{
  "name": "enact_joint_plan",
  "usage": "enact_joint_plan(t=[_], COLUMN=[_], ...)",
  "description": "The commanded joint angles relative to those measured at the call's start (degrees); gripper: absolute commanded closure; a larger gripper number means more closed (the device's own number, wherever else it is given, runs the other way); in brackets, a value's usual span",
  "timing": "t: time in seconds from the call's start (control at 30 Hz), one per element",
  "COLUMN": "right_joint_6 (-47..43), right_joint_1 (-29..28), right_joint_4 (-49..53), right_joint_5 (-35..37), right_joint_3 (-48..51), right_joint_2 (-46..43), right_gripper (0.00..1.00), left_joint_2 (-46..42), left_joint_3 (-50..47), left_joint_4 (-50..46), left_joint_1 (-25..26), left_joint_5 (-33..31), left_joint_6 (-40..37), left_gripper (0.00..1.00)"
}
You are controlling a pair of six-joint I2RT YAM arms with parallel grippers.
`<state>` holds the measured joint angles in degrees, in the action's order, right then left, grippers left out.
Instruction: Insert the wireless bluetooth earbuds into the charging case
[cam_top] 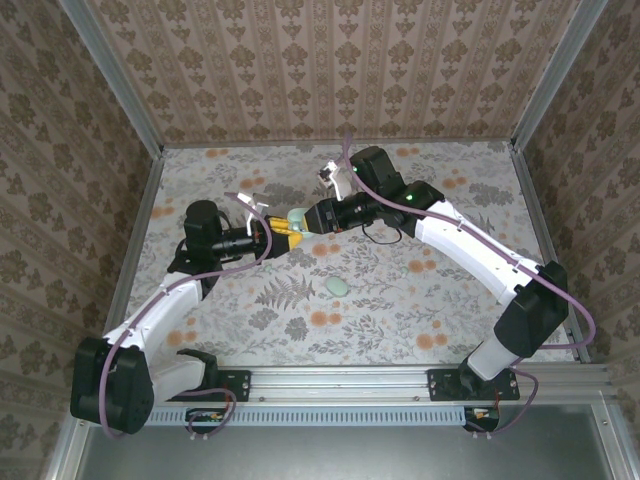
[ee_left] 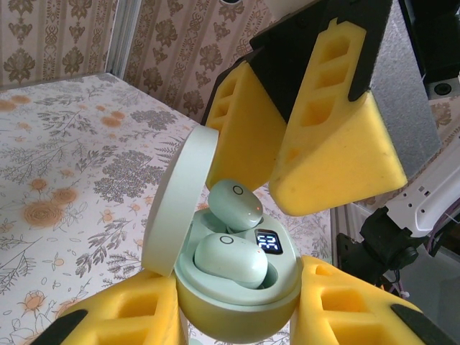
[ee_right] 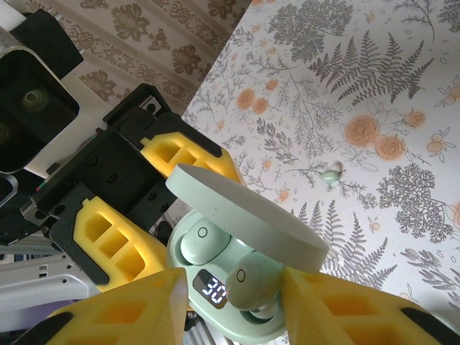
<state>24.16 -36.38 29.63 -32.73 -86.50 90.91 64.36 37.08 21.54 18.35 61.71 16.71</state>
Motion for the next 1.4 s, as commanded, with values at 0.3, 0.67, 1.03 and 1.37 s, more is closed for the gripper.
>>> enact_joint_plan(t=[0.3, 0.67, 1.03, 1.37], right_joint_6=[0.2, 7.6, 23.4, 33.7], right_joint_1=[0.6, 6.7, 6.8, 6.8], right_joint_4=[2.0, -5.4, -14.6, -20.8], right_joint_5=[2.6, -0.4, -5.1, -4.5], right_joint_3=[-1.4, 3.1, 7.0, 12.2], right_joint_2=[-3.0, -9.5, -6.3, -6.6], right_gripper=[0.56, 0.51, 0.32, 0.28], left_joint_2=[-1.6, -1.5, -1.1, 0.3], left_joint_3=[1.8, 3.0, 4.4, 5.5], left_joint_4=[2.9, 2.8, 4.0, 5.4], left_joint_1=[0.6, 0.5, 2.0, 4.2], left_joint_5=[1.1, 0.8, -1.6, -2.7], left_joint_6=[-1.0, -1.5, -2.7, -3.3], left_gripper=[0.91, 0.91, 0.91, 0.90])
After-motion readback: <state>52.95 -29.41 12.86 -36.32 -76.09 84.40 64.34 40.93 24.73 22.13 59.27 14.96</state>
